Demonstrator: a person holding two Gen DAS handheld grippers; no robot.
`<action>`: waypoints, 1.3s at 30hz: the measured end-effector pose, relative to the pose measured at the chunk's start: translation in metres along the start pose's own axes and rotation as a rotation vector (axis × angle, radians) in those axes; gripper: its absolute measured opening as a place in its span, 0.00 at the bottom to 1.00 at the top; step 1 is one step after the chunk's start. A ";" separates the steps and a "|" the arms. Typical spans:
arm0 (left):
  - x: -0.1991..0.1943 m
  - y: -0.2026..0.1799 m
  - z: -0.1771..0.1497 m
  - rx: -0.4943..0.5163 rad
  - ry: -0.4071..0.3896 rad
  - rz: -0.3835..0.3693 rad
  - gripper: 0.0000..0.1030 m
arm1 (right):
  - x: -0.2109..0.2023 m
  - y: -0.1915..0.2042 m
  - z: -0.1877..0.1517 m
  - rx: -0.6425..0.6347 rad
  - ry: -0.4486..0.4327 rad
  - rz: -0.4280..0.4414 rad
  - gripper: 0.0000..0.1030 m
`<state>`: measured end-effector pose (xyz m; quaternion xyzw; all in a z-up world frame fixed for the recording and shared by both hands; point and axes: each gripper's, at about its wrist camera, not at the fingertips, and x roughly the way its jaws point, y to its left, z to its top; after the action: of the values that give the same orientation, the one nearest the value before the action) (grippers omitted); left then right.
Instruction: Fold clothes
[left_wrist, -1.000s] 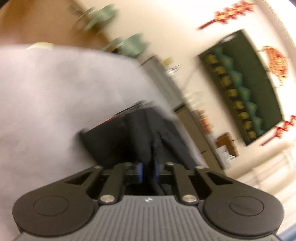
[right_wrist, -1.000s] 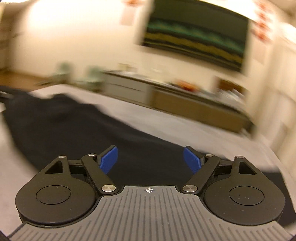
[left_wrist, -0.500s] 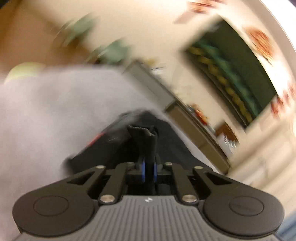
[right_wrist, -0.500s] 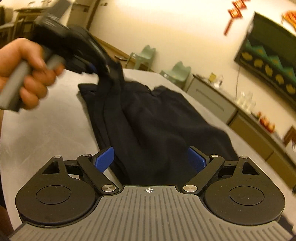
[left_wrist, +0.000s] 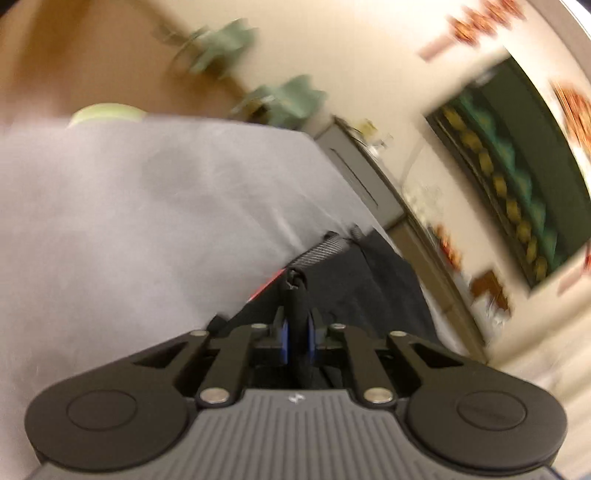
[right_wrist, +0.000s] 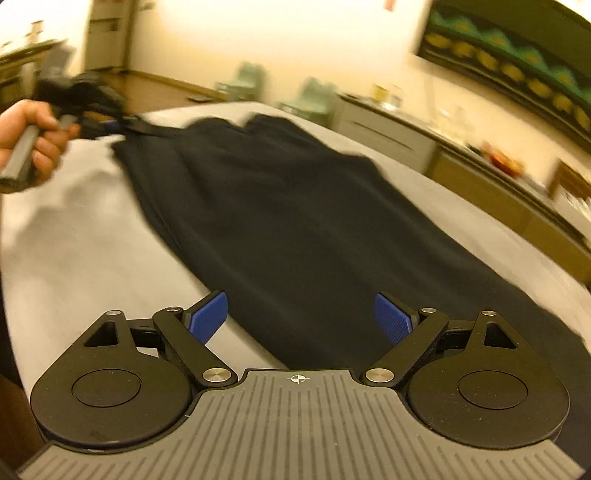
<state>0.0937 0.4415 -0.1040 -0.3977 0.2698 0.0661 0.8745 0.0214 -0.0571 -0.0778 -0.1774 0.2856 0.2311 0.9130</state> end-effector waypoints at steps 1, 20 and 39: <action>-0.001 0.005 -0.001 -0.031 0.002 -0.002 0.10 | -0.009 -0.023 -0.010 0.066 0.011 -0.027 0.87; -0.038 -0.026 -0.043 -0.134 0.066 0.060 0.62 | -0.177 -0.322 -0.252 1.615 -0.166 -0.385 0.85; -0.013 -0.051 -0.051 -0.042 0.082 0.059 0.67 | -0.111 -0.400 -0.222 1.366 0.000 -0.451 0.08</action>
<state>0.0781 0.3710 -0.0910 -0.4101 0.3158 0.0811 0.8518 0.0519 -0.5259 -0.1059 0.3785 0.3229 -0.1935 0.8456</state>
